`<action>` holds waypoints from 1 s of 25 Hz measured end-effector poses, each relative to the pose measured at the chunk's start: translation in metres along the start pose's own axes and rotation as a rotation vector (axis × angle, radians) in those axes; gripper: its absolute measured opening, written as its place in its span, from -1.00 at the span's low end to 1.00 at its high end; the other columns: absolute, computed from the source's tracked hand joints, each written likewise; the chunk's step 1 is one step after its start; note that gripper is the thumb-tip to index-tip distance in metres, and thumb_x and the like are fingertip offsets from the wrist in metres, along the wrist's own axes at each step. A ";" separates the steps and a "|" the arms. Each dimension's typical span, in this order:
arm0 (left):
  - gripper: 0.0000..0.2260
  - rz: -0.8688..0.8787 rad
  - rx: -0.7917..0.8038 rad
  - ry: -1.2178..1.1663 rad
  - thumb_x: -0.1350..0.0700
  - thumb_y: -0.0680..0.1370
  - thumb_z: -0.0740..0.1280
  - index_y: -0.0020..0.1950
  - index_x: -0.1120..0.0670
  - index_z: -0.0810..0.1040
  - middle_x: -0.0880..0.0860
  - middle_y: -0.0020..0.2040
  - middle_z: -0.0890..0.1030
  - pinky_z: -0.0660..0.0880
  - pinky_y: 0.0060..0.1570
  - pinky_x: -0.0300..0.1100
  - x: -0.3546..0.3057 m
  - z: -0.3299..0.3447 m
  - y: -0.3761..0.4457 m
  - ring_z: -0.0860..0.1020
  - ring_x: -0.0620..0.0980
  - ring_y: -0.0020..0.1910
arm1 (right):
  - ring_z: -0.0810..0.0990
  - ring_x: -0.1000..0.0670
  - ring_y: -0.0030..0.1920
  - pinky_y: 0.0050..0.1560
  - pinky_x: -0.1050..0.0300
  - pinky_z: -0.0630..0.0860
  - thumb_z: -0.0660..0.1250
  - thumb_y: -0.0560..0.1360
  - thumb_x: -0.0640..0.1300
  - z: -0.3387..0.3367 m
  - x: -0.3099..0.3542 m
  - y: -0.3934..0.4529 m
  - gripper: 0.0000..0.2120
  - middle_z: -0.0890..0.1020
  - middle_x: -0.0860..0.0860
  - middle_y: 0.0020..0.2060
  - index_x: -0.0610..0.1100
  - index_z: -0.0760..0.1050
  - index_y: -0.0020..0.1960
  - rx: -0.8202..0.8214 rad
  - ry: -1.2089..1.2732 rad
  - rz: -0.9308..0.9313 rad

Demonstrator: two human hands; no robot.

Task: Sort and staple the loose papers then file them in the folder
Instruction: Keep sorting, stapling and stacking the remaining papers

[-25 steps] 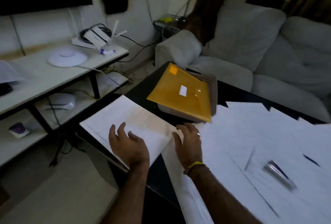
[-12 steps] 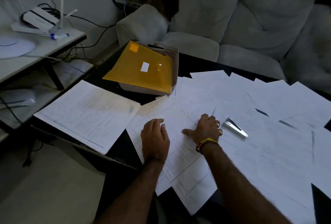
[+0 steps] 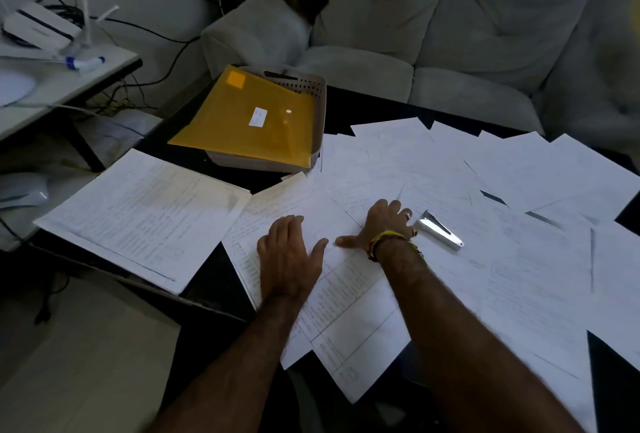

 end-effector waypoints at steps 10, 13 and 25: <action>-0.48 0.047 0.001 0.000 -0.21 0.49 0.31 0.32 0.07 0.39 0.02 0.28 0.48 0.36 0.21 -0.02 -0.011 -0.008 0.001 0.40 -0.01 0.29 | 0.60 -0.16 -0.02 0.10 -0.15 0.54 0.57 0.16 0.25 0.008 0.004 -0.002 -0.39 0.62 -0.06 -0.07 -0.11 0.52 0.03 0.034 0.270 -0.048; -0.37 -0.026 -0.018 -0.105 -0.21 0.47 0.34 0.42 0.07 0.29 0.08 0.38 0.40 0.34 0.26 0.05 -0.003 -0.011 0.000 0.34 0.05 0.38 | 0.59 -0.11 -0.11 0.03 0.00 0.52 0.45 0.39 0.13 -0.007 -0.004 -0.014 -0.73 0.58 0.00 -0.28 -0.06 0.51 -0.24 -0.096 0.368 -0.120; -0.54 -0.431 -0.010 -0.837 0.18 0.45 0.48 0.30 0.22 0.45 0.16 0.18 0.59 0.45 0.03 -0.23 -0.084 0.008 -0.003 0.58 0.11 0.10 | 0.58 -0.02 -0.12 -0.09 0.16 0.46 0.34 0.50 0.13 -0.100 -0.163 -0.045 -0.70 0.65 -0.02 -0.18 -0.11 0.59 -0.09 -0.588 0.969 0.100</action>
Point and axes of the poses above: each hand's wrist, its own y-axis towards the middle knuckle, its own z-axis out of the palm, x = y × z, the point moved 10 cm from there along y, towards the middle knuckle
